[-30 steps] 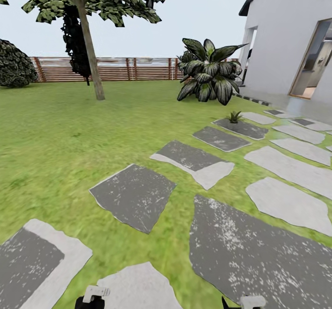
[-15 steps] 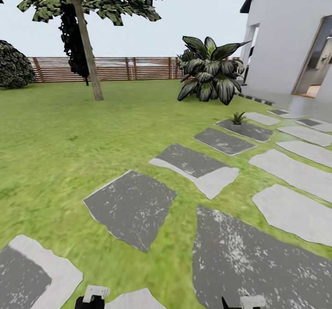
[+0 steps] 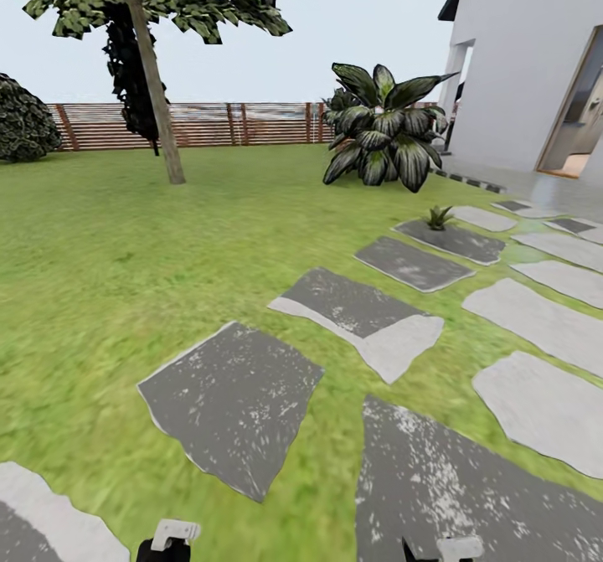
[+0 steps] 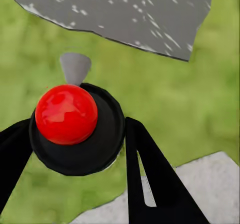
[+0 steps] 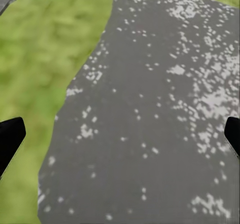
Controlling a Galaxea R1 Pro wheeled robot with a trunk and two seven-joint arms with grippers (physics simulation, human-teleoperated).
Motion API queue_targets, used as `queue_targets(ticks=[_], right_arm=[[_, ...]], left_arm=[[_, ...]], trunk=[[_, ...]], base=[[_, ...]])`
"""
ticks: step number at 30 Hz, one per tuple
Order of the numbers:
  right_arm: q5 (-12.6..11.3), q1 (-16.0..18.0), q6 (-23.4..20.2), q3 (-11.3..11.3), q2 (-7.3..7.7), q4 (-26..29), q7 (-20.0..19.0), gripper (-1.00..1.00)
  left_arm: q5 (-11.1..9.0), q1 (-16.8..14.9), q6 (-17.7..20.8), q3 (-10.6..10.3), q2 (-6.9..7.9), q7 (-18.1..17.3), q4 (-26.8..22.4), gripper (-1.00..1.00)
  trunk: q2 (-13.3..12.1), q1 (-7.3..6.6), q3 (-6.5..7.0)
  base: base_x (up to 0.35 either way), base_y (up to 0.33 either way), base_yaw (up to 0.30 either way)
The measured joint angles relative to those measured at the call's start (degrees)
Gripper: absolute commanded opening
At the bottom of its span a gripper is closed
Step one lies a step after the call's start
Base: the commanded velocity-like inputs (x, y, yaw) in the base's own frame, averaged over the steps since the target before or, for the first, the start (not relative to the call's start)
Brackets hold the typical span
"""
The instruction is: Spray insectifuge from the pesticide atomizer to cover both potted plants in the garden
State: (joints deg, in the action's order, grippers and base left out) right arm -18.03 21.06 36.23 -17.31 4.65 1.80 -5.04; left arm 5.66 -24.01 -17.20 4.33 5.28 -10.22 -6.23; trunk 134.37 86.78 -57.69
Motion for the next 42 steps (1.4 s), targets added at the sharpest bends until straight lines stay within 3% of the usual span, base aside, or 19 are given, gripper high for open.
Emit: queue_targets(ticks=[42], right_arm=[[0.0, 0.0, 0.0, 0.0, 0.0, 0.0, 0.0, 1.0]], left_arm=[[0.2, 0.0, 0.0, -0.1, -0.18, 0.0, 0.0, -1.0]], trunk=[[0.0, 0.01, 0.0]], base=[[0.338, 0.0, 0.0]])
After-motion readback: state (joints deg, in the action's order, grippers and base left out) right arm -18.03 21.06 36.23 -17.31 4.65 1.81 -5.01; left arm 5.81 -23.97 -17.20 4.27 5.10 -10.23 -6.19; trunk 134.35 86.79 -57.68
